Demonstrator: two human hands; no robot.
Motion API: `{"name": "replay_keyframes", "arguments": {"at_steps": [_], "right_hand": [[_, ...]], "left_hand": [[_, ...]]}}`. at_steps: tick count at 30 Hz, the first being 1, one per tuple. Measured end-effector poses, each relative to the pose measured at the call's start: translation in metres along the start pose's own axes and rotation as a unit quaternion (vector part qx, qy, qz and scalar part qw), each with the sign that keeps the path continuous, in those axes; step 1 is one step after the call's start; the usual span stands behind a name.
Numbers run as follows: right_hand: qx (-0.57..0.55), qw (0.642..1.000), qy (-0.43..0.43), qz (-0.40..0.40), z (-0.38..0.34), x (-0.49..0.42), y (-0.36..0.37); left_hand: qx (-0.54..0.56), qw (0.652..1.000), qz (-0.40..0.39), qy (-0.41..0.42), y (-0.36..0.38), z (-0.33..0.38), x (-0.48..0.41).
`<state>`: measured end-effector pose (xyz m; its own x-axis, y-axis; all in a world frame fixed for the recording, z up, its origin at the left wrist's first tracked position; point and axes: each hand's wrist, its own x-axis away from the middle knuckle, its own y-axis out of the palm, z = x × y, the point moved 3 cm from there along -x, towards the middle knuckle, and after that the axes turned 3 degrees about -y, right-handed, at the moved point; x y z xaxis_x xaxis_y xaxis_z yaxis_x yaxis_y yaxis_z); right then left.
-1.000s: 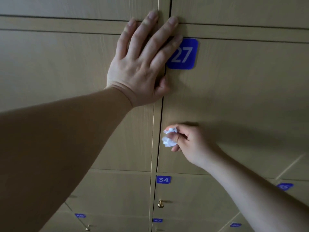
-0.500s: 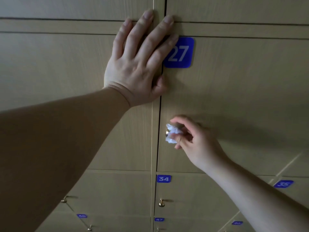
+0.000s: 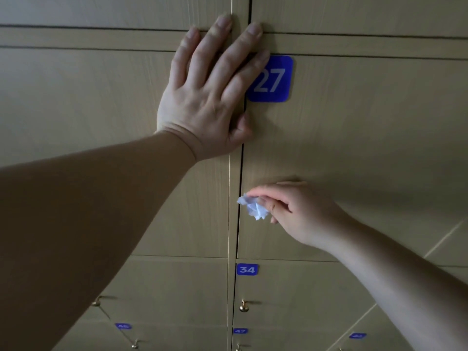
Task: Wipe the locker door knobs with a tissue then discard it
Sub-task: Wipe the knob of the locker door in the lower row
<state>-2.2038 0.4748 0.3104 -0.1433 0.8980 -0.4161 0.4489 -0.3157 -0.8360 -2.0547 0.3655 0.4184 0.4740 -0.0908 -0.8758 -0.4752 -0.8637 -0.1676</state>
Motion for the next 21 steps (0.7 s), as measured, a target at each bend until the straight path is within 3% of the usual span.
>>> {"name": "replay_keyframes", "arguments": {"at_steps": [4, 8, 17, 21], "right_hand": [[0.041, 0.999, -0.001, -0.013, -0.003, -0.008, 0.003], [0.066, 0.997, -0.013, 0.022, -0.004, -0.011, 0.010], [0.048, 0.991, -0.020, 0.121, -0.004, -0.008, 0.028], [-0.024, 0.993, 0.035, 0.108, -0.001, -0.007, 0.030]], "left_hand": [[0.000, 1.000, 0.000, 0.000, 0.000, 0.000, 0.000], [0.002, 1.000, 0.003, 0.000, 0.001, -0.001, 0.000], [0.004, 1.000, 0.001, -0.001, 0.001, 0.000, -0.001], [0.003, 1.000, -0.003, 0.000, 0.001, -0.001, 0.000]]}}
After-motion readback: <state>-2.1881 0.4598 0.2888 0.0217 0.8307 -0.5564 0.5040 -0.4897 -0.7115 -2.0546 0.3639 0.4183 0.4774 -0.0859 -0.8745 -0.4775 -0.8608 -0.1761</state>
